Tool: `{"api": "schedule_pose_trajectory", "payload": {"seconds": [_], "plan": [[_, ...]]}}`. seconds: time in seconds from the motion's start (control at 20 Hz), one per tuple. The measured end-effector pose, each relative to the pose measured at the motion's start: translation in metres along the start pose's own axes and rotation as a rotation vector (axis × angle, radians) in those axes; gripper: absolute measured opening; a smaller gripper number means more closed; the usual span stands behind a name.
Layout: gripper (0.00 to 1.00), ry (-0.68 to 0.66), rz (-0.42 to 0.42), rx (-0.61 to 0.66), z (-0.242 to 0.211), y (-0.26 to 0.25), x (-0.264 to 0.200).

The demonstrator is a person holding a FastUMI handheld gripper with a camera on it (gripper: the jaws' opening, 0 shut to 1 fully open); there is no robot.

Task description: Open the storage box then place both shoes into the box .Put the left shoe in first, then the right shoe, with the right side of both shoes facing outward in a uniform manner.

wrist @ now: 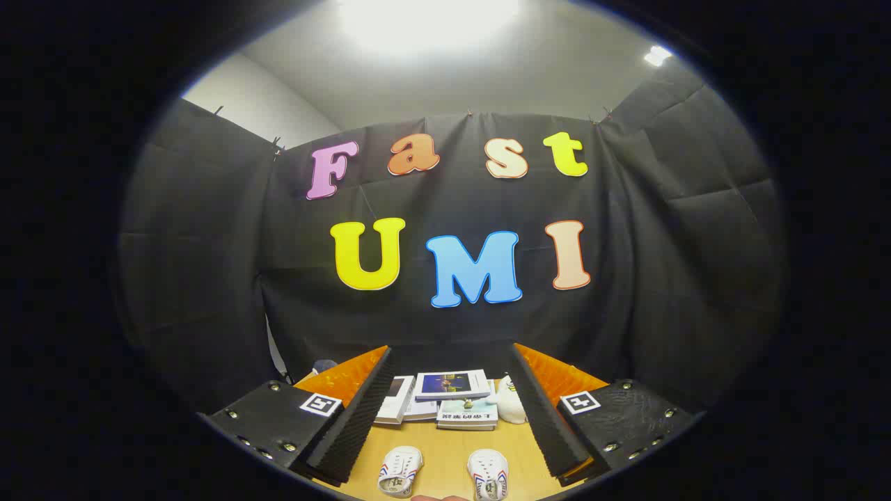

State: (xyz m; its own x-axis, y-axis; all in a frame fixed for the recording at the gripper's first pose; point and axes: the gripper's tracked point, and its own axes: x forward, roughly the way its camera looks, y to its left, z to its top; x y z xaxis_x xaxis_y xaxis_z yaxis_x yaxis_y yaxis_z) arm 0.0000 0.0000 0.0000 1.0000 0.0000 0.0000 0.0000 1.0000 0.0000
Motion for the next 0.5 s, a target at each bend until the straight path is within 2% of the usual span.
{"api": "schedule_pose_trajectory", "payload": {"seconds": [0.25,0.5], "plan": [[0.99,0.001,0.009,-0.022,-0.005,0.012,-0.001],[0.99,0.062,0.060,0.011,-0.030,0.032,0.013]]}}
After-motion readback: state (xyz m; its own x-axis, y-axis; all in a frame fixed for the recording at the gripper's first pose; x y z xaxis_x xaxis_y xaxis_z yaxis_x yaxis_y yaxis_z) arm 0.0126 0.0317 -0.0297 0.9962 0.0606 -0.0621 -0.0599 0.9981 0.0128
